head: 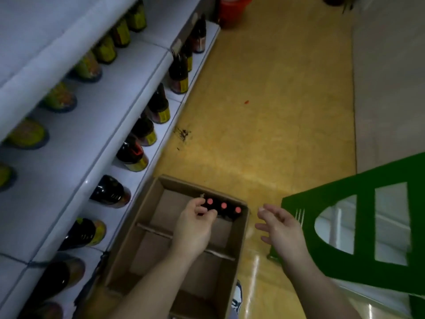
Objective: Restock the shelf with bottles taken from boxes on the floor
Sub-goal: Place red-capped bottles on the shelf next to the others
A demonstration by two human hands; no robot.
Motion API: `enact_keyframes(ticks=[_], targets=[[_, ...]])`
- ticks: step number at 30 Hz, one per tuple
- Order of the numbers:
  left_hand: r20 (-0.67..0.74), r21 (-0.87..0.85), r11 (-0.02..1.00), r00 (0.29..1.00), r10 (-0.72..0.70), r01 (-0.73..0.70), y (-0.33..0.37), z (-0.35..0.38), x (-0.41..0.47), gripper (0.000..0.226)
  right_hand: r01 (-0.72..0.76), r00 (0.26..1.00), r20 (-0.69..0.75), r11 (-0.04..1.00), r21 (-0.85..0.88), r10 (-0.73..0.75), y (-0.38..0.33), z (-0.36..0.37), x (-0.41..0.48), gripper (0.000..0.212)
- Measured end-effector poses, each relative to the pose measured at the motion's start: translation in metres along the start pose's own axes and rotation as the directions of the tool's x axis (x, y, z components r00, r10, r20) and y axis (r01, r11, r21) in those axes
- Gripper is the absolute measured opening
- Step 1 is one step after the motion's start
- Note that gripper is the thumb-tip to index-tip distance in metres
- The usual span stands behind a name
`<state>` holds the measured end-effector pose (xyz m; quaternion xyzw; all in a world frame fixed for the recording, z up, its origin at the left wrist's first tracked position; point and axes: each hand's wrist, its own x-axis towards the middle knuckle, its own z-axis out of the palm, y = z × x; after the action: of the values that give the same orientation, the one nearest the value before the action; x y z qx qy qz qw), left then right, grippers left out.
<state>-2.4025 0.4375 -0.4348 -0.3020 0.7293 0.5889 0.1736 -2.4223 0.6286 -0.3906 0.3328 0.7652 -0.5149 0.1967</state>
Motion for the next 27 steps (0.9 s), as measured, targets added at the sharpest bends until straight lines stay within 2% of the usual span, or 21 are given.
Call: enact_keyframes(ticks=[6,10,16,20,24,27], targets=[[0.045,0.074,0.993,0.994,-0.096,0.093,-0.092,0.058,0.067,0.037,-0.105,0.994,0.001,0.993,0.057,0.105,0.092,0.047,0.093,0.025],[0.011,0.165,0.983,0.996,-0.088,0.085,-0.146,0.092,0.112,0.041,-0.108,0.994,-0.018,0.994,0.035,0.109,0.148,0.077,0.162,0.023],[-0.055,0.267,0.956,0.992,-0.112,0.123,-0.209,0.120,0.173,0.021,-0.110,0.991,-0.080,0.992,-0.059,0.105,0.216,0.115,0.258,0.047],[-0.081,0.350,0.929,0.992,-0.100,0.122,-0.231,0.134,0.204,0.035,-0.098,0.989,-0.123,0.988,-0.116,0.084,0.243,0.127,0.301,0.053],[-0.098,0.445,0.883,0.988,-0.121,0.152,-0.241,0.144,0.219,0.051,-0.076,0.993,-0.107,0.983,-0.169,0.058,0.259,0.139,0.327,0.054],[-0.116,0.451,0.879,0.986,-0.117,0.158,-0.247,0.151,0.226,0.048,-0.067,0.994,-0.099,0.977,-0.203,0.048,0.262,0.145,0.338,0.048]])
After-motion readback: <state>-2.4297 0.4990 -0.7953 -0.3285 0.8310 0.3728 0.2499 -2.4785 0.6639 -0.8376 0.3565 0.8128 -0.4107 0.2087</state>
